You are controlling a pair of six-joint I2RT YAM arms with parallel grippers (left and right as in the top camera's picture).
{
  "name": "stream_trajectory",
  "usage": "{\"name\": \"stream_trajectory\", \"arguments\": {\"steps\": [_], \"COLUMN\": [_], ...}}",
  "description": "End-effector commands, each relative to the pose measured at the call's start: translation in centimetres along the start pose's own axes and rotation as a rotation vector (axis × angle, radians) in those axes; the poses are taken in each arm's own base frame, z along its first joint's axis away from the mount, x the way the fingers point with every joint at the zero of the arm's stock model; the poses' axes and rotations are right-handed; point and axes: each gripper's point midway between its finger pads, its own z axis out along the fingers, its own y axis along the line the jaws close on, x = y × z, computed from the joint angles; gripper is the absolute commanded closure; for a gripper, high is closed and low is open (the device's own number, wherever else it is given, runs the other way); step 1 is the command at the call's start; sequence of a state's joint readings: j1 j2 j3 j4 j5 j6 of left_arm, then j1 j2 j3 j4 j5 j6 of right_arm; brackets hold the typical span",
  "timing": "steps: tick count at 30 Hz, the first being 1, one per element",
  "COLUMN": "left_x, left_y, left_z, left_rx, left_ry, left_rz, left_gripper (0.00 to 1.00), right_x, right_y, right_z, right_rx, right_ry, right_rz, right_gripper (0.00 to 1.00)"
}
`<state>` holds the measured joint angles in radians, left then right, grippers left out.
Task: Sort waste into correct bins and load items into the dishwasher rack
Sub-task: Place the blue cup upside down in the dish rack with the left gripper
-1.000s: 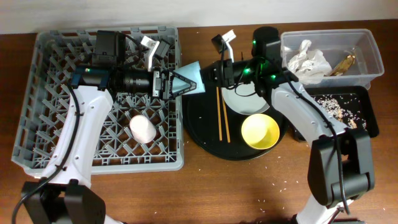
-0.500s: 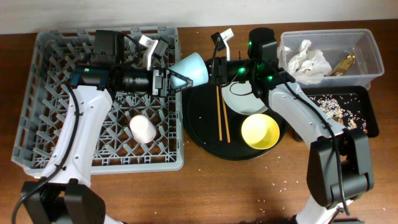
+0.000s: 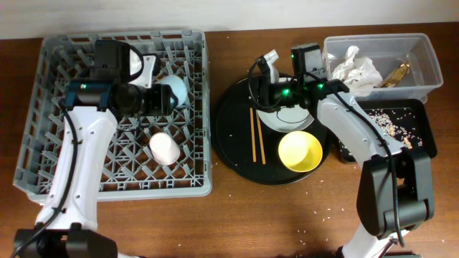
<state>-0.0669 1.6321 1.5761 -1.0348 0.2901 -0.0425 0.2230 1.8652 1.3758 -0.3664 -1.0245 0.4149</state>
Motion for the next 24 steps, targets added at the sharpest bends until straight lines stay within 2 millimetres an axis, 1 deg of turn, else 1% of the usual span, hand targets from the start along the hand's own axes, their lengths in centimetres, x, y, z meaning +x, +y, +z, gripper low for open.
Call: {"name": "stream_trajectory", "arguments": {"steps": [1, 2, 4, 5, 6, 7, 8, 9, 10, 11, 12, 13, 16, 18, 19, 20, 21, 22, 24], "left_x": [0.3, 0.4, 0.4, 0.2, 0.2, 0.3, 0.6, 1.0, 1.3, 1.9, 2.1, 2.2, 3.0, 3.4, 3.5, 3.5, 3.5, 3.5, 3.3], "left_y": [3.6, 3.6, 3.7, 3.1, 2.8, 2.5, 2.7, 3.1, 3.4, 4.1, 4.2, 3.6, 3.8, 3.9, 4.0, 4.0, 4.0, 4.0, 3.9], "left_z": [-1.2, -1.7, -4.0, -4.7, -4.6, -3.4, -1.6, 0.3, 1.6, 3.9, 5.3, 6.9, 9.8, 10.5, 10.6, 10.6, 10.6, 10.6, 10.5], "left_rx": [-0.229, -0.245, -0.340, -0.361, -0.369, -0.370, -0.375, -0.382, -0.387, -0.396, -0.388, -0.332, -0.326, -0.329, -0.330, -0.330, -0.330, -0.330, -0.329], "left_ry": [-0.012, -0.008, 0.000, 0.014, 0.033, 0.079, 0.131, 0.179, 0.211, 0.269, 0.293, 0.319, 0.368, 0.388, 0.393, 0.393, 0.394, 0.393, 0.389], "left_rz": [-0.084, -0.107, -0.149, -0.133, -0.122, -0.110, -0.107, -0.107, -0.109, -0.113, -0.101, -0.081, -0.078, -0.079, -0.079, -0.079, -0.079, -0.079, -0.079], "left_gripper": [0.44, 0.44, 0.45, 0.45, 0.45, 0.44, 0.45, 0.45, 0.44, 0.44, 0.44, 0.45, 0.45, 0.44, 0.27, 0.13, 0.07, 0.04, 0.04], "right_x": [0.6, 1.0, 1.2, 1.4, 1.5, 1.6, 1.7, 1.8, 1.8, 1.9, 1.9, 1.9, 1.9, 2.0, 2.1, 2.1, 2.2, 2.2, 2.2], "right_y": [-2.2, -2.5, -2.8, -2.9, -2.9, -3.0, -3.0, -3.0, -3.1, -3.1, -3.0, -3.0, -3.0, -3.0, -3.0, -3.1, -3.1, -3.1, -3.1], "right_z": [-0.5, -0.5, -0.6, -0.6, -0.6, -0.6, -0.6, -0.7, -0.7, -0.7, -0.6, -0.6, -0.6, -0.6, -0.6, -0.6, -0.6, -0.6, -0.6], "right_rx": [0.134, 0.145, 0.162, 0.167, 0.168, 0.169, 0.170, 0.171, 0.172, 0.172, 0.171, 0.171, 0.171, 0.171, 0.172, 0.173, 0.174, 0.174, 0.174], "right_ry": [0.000, 0.011, 0.017, 0.022, 0.025, 0.029, 0.033, 0.035, 0.037, 0.040, 0.042, 0.042, 0.043, 0.044, 0.046, 0.048, 0.050, 0.050, 0.050], "right_rz": [-0.028, -0.029, -0.017, -0.009, -0.004, 0.000, -0.001, 0.002, 0.006, -0.005, -0.010, -0.010, -0.010, -0.008, -0.004, -0.001, 0.001, 0.002, 0.002], "right_gripper": [0.25, 0.25, 0.25, 0.25, 0.24, 0.25, 0.25, 0.24, 0.24, 0.24, 0.25, 0.25, 0.25, 0.24, 0.24, 0.24, 0.24, 0.24, 0.24]}}
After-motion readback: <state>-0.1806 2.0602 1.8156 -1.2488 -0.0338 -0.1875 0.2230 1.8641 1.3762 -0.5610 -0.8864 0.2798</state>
